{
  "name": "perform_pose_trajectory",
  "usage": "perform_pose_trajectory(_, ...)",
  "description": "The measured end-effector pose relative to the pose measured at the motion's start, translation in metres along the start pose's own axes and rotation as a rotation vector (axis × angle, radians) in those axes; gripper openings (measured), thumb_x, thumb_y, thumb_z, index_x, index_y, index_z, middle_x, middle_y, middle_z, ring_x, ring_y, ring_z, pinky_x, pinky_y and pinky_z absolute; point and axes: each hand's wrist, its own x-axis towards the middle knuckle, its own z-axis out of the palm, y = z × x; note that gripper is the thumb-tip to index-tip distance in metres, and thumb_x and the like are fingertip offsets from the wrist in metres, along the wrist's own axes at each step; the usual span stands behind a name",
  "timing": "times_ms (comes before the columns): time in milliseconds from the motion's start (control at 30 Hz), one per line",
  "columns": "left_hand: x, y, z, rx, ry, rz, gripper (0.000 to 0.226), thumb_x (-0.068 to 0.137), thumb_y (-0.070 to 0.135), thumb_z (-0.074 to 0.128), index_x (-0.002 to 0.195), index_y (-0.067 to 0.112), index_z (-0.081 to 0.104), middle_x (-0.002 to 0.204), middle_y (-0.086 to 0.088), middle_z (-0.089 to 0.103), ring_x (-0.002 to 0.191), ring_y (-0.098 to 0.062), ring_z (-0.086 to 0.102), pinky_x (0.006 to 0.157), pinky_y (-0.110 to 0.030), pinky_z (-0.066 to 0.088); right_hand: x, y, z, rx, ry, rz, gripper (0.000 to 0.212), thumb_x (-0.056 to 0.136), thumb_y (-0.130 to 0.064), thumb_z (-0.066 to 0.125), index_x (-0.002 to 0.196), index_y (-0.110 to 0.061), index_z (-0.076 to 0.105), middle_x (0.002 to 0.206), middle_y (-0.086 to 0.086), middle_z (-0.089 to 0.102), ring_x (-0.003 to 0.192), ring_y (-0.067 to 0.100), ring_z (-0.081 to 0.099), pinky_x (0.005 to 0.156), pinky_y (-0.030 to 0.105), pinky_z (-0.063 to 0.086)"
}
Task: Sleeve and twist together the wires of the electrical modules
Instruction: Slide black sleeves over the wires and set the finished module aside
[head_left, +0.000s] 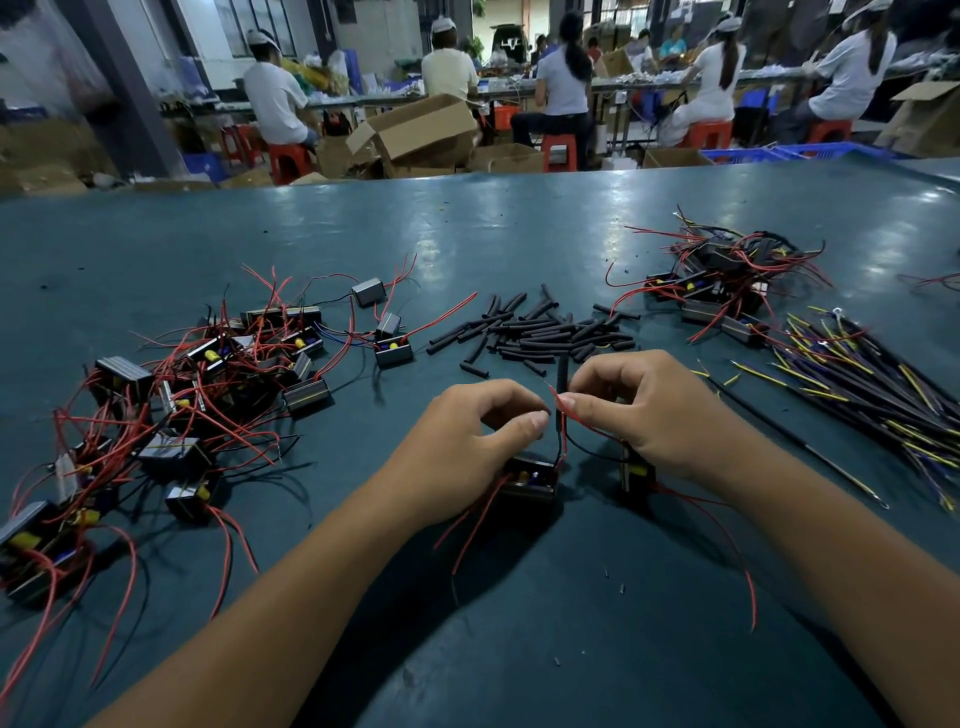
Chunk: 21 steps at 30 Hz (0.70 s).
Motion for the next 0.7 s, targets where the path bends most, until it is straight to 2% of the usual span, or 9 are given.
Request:
perform_pose_trajectory(133, 0.001, -0.001, 0.01, -0.142, 0.011, -0.063, 0.009, 0.094, 0.022, 0.069, 0.1, 0.019, 0.075, 0.088, 0.001, 0.076, 0.073, 0.0, 0.063, 0.068, -0.016, 0.047, -0.001, 0.001, 0.006, -0.06, 0.004, -0.015, 0.014, 0.09, -0.024, 0.072, 0.076, -0.02, 0.072, 0.057, -0.015, 0.057, 0.052, 0.0, 0.042, 0.053, 0.011, 0.032)
perform_pose_trajectory(300, 0.002, -0.001, 0.012, -0.287, -0.006, -0.085, 0.01, 0.089, 0.008, 0.074, 0.099, 0.01, 0.074, 0.088, -0.003, 0.078, 0.078, -0.005, 0.071, 0.071, -0.016, 0.052, 0.0, 0.003, 0.012, -0.101, 0.069, -0.007, 0.016, 0.087, -0.027, 0.074, 0.074, -0.02, 0.07, 0.057, -0.013, 0.059, 0.051, 0.0, 0.045, 0.053, 0.011, 0.033)
perform_pose_trajectory(433, 0.001, 0.0, 0.016, -0.289, 0.04, -0.092, 0.007, 0.087, 0.005, 0.075, 0.092, 0.009, 0.073, 0.084, -0.007, 0.077, 0.077, -0.012, 0.072, 0.073, -0.023, 0.056, 0.0, 0.004, 0.014, -0.121, 0.083, 0.01, 0.016, 0.086, -0.028, 0.075, 0.073, -0.02, 0.069, 0.06, -0.008, 0.062, 0.052, 0.0, 0.046, 0.055, 0.014, 0.036)
perform_pose_trajectory(567, 0.001, 0.0, 0.016, -0.255, 0.089, -0.088, 0.005, 0.087, 0.006, 0.075, 0.087, 0.009, 0.071, 0.081, -0.012, 0.073, 0.073, -0.021, 0.067, 0.073, -0.04, 0.055, -0.001, -0.001, 0.011, -0.17, 0.095, 0.03, 0.017, 0.088, -0.029, 0.072, 0.074, -0.021, 0.067, 0.061, -0.007, 0.061, 0.052, 0.001, 0.045, 0.054, 0.015, 0.036)
perform_pose_trajectory(700, 0.001, 0.001, 0.013, -0.132, 0.132, -0.054, 0.007, 0.088, 0.01, 0.074, 0.086, 0.015, 0.07, 0.079, -0.004, 0.072, 0.075, -0.024, 0.066, 0.073, -0.039, 0.053, -0.002, -0.013, -0.011, -0.336, 0.125, 0.049, 0.011, 0.092, -0.024, 0.064, 0.082, -0.023, 0.067, 0.069, -0.009, 0.064, 0.061, 0.002, 0.053, 0.058, 0.015, 0.038)
